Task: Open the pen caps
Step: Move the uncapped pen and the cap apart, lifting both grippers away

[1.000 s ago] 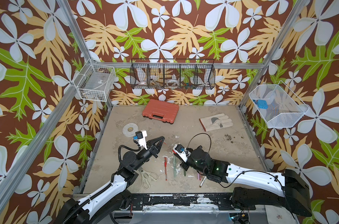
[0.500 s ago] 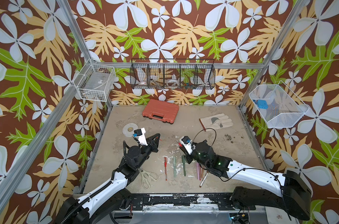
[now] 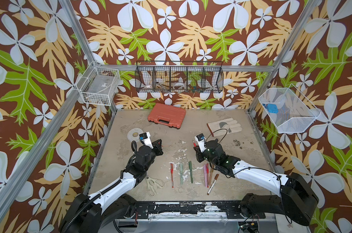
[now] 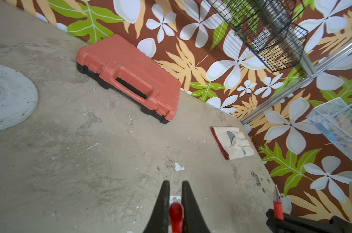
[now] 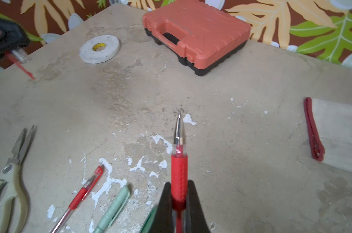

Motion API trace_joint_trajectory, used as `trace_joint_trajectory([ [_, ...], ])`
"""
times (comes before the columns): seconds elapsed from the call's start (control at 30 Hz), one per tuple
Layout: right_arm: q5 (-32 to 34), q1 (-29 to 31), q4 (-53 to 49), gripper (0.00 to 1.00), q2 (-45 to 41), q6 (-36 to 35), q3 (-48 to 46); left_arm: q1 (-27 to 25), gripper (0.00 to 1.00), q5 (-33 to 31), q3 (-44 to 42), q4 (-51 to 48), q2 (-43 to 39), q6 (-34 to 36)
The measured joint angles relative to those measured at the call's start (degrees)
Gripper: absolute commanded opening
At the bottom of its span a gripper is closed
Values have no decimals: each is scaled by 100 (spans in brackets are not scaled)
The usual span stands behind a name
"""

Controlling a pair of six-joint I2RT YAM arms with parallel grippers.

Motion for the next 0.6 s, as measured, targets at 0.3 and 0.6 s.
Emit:
trace_joint_trajectory([
  [0.3, -96, -472, -411, 0, 975, 393, 1049, 557, 0, 337, 83, 35, 938, -94],
  [0.6, -109, -780, -739, 0, 2463, 398, 2505, 778, 0, 800, 542, 2, 1926, 39],
])
